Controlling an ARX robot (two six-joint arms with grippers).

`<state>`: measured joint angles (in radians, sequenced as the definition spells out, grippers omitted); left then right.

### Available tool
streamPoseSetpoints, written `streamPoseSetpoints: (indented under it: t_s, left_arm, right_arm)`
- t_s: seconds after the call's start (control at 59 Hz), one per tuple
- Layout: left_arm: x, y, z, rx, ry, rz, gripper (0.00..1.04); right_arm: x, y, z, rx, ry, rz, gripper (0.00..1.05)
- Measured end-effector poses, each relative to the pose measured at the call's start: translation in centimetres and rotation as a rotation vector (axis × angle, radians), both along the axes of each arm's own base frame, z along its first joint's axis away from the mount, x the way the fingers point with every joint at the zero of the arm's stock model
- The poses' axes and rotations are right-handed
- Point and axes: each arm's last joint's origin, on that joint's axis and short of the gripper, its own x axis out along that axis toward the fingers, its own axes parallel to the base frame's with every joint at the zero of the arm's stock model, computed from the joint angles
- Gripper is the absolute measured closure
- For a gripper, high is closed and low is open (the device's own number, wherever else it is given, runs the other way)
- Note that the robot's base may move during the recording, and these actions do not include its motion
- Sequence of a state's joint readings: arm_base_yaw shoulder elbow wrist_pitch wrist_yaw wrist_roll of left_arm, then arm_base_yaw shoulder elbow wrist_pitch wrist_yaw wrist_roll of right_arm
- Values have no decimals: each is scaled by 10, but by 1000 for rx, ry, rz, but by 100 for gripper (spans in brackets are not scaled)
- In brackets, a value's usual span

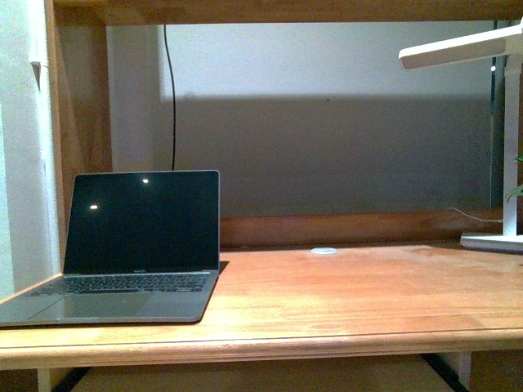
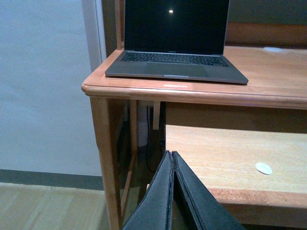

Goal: Place mouse

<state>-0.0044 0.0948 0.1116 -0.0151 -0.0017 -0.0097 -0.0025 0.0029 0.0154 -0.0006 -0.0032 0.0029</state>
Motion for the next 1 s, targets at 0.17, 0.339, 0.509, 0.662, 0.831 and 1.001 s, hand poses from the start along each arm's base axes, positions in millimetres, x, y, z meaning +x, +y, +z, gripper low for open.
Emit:
streamPoseSetpoints:
  t_s: [0.17,0.339,0.509,0.662,0.831,1.001]
  left_arm:
    - [0,0,-8,0,6,-2,102]
    - [0,0,-14,0,10,-1,102]
    - [0,0,-17,0,3,0,102]
    - [0,0,-27,0,5,-2,102]
    - [0,0,-26,0,0,-2,102]
    - [0,0,-26,0,0,-2,94]
  right_arm:
    - [0,0,0,0,0,0,7]
    - [2,2,-2,53,115,87,7]
    - [25,18,16,85,198,169,7]
    - [52,39,33,85,187,183,7]
    - [88,71,40,67,193,173,7]
    - [115,101,35,38,251,193,7]
